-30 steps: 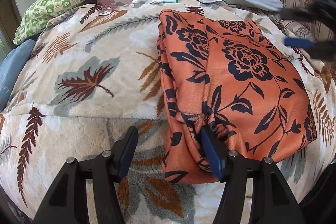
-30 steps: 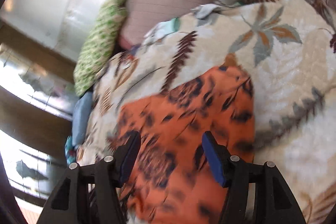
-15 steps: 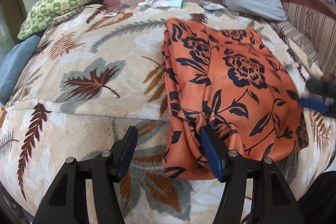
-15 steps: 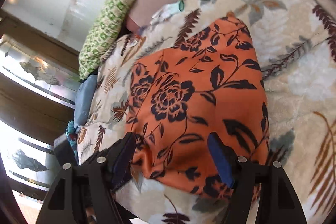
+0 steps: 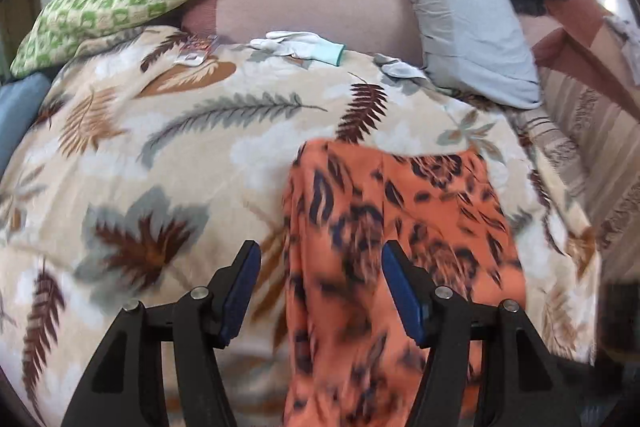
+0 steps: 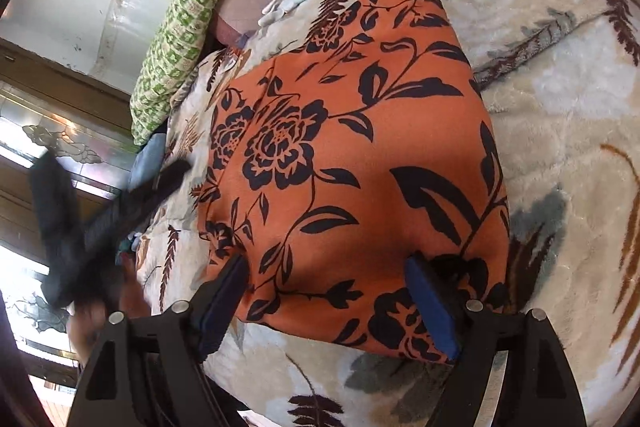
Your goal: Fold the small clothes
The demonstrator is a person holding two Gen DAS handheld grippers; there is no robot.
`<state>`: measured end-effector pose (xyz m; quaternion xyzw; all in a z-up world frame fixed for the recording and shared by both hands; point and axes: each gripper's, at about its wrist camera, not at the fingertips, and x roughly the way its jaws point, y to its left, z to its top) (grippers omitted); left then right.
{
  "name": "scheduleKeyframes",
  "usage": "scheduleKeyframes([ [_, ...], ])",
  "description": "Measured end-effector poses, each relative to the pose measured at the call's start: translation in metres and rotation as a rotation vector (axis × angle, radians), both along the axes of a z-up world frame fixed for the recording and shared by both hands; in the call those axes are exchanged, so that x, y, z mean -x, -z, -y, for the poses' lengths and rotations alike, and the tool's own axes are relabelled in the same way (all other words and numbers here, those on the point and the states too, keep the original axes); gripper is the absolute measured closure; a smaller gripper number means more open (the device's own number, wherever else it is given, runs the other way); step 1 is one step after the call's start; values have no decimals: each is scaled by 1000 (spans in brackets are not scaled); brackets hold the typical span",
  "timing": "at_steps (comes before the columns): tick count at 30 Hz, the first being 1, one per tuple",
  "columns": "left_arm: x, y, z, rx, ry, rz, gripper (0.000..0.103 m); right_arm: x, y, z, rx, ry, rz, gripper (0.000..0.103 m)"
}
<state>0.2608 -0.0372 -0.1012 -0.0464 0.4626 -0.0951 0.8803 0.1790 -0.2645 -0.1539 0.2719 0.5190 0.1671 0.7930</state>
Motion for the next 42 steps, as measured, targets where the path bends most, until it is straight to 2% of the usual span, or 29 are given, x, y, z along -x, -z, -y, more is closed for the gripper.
scheduleKeyframes([
  [1,-7,5,6,-40,2,-5,39,2,-1,0,0,-8,5,20],
  [3,-25,33,20,-218,1,-84,37,6,-1,7,-3,-17,13,20],
  [4,-29,42,20,-238,10,-104,37,7,-2,8,-5,-18,14,20],
  [6,-26,43,16,-232,4,-75,36,12,-9,11,-15,-15,35,20],
  [9,-7,20,10,-189,-6,-27,37,21,-22,13,-25,-13,90,20],
  [13,50,-12,8,-82,76,23,37,24,-18,23,-21,21,82,20],
  [15,73,-14,17,-83,136,21,37,28,-16,29,-52,48,82,20],
  [17,86,-2,31,-122,176,-13,36,33,-17,34,-62,67,89,20],
  [18,87,9,37,-197,165,-42,36,35,-16,35,-63,72,90,20],
  [20,87,26,29,-309,65,-91,36,38,-14,37,-62,77,83,20],
  [21,88,32,18,-293,10,-121,34,40,-14,37,-62,80,82,20],
  [23,98,38,-9,-186,-79,-172,34,42,-16,38,-67,79,90,20],
  [27,113,14,-11,-145,-101,-123,34,42,-16,41,-71,79,97,20],
  [30,110,-10,-8,-61,-79,-48,34,39,-17,43,-88,77,107,20],
  [32,104,-7,-2,-96,-64,-54,34,37,-13,42,-102,65,97,20],
  [33,98,4,0,-138,-58,-97,34,33,-5,42,-115,59,72,20],
  [34,94,24,-2,-215,-79,-174,33,32,1,43,-122,63,50,20],
  [35,95,37,-11,-200,-102,-214,32,31,8,47,-138,80,26,20],
  [37,97,38,-27,-115,-150,-221,32,33,5,52,-187,94,32,20],
  [38,100,33,-29,-89,-160,-209,32,35,1,52,-181,94,46,20],
  [42,105,7,-18,-99,-120,-104,32,37,-19,48,-187,72,117,20],
])
